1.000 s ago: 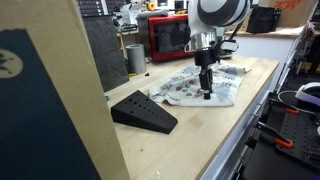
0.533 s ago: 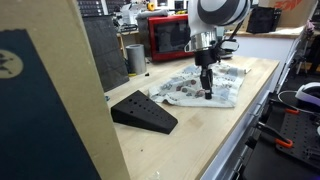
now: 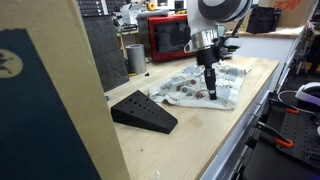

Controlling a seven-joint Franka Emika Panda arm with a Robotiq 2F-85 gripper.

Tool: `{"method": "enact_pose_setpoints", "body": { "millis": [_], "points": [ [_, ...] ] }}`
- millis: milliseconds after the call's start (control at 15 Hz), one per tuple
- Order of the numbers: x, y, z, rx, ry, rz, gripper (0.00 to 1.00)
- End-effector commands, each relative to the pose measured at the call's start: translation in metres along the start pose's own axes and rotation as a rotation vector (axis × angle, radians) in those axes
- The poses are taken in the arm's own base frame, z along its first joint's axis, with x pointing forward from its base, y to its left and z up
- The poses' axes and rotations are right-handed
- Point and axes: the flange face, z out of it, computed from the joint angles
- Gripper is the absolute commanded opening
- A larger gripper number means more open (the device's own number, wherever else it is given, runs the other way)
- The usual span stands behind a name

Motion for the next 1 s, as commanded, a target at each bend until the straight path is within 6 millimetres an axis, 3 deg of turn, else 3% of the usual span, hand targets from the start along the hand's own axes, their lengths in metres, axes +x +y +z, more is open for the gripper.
{"method": "enact_pose_setpoints", "body": {
  "millis": [0,267,400,800,867,933],
  "points": [
    [-0.011,-0.011,-0.006,0.003,-0.031,-0.038,0.00],
    [-0.014,-0.021,-0.006,0.015,-0.045,-0.056,0.01],
    [-0.015,-0.036,-0.007,0.025,-0.028,-0.080,0.01],
    [-0.032,-0.119,-0.013,0.074,0.060,-0.242,0.01],
    [-0.036,-0.131,-0.017,0.081,0.075,-0.275,0.29],
    [-0.039,-0.142,-0.021,0.095,0.083,-0.298,0.29]
  ]
}}
